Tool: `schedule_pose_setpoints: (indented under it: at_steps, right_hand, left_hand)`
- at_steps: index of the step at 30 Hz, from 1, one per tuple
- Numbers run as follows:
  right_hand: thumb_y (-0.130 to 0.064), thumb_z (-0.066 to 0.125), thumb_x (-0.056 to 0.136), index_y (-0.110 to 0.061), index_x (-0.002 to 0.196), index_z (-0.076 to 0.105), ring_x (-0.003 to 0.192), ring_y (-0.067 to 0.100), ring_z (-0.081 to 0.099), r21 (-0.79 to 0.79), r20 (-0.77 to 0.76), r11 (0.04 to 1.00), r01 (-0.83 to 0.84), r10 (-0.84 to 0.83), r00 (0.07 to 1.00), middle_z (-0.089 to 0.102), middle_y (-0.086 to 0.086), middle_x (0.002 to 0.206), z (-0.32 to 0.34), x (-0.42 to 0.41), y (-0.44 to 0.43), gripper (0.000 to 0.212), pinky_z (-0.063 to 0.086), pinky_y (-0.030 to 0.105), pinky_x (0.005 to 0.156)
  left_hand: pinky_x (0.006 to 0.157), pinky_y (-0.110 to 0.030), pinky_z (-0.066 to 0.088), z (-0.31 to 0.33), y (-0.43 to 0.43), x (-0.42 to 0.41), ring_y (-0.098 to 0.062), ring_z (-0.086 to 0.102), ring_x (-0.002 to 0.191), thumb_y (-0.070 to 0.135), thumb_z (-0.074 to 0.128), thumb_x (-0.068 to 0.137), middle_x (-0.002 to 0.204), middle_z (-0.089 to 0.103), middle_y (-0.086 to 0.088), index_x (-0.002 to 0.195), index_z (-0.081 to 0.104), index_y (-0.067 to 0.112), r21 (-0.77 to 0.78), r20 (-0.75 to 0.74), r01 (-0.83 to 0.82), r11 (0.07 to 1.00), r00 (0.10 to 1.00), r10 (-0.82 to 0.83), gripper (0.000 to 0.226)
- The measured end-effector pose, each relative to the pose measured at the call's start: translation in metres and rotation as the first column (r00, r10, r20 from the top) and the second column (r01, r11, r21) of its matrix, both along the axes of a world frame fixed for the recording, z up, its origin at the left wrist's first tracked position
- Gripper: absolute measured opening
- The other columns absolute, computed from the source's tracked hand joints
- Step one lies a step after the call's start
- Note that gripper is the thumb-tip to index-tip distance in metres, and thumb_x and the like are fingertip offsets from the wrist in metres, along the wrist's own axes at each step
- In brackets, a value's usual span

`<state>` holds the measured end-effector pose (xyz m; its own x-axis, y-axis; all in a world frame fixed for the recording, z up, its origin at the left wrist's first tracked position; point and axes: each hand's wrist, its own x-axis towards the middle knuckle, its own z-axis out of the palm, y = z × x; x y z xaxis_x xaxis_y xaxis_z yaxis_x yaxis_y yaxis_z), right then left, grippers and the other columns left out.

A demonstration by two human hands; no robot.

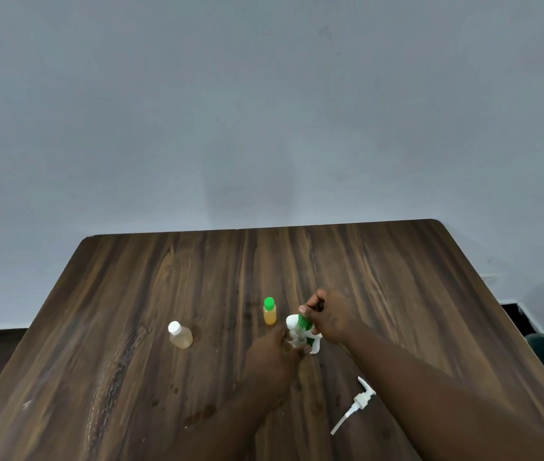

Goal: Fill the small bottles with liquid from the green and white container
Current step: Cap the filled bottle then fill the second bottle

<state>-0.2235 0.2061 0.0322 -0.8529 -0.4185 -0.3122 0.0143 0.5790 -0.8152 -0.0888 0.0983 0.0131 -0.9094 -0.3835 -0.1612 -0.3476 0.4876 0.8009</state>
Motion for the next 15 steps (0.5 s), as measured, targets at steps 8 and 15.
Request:
schedule_pose_setpoints:
  at_steps: [8,15]
  right_hand:
    - [-0.012,0.071,0.089,-0.002,0.086,0.059,0.042,0.005,0.061,-0.02,0.008,1.0,0.009,-0.008,1.0,0.07,0.021,0.087,-0.0008,0.0014,0.001,0.016,0.045,0.016,0.041]
    - [-0.013,0.071,0.089,-0.004,0.083,0.058,0.05,0.015,0.063,-0.034,0.02,0.999,0.02,-0.02,1.0,0.07,0.021,0.088,-0.0056,0.0013,0.0016,0.017,0.049,0.022,0.043]
  left_hand:
    - [0.067,-0.017,0.045,-0.0023,0.0007,0.0021,0.004,0.065,0.082,0.053,0.063,0.09,0.089,0.072,0.017,0.106,0.065,0.034,-0.012,-0.015,0.006,1.0,1.0,-0.006,0.024]
    - [0.06,-0.011,0.036,0.0001,0.0013,0.0014,0.002,0.064,0.078,0.047,0.065,0.092,0.083,0.069,0.015,0.104,0.066,0.032,-0.013,-0.003,0.01,1.0,1.0,-0.01,0.019]
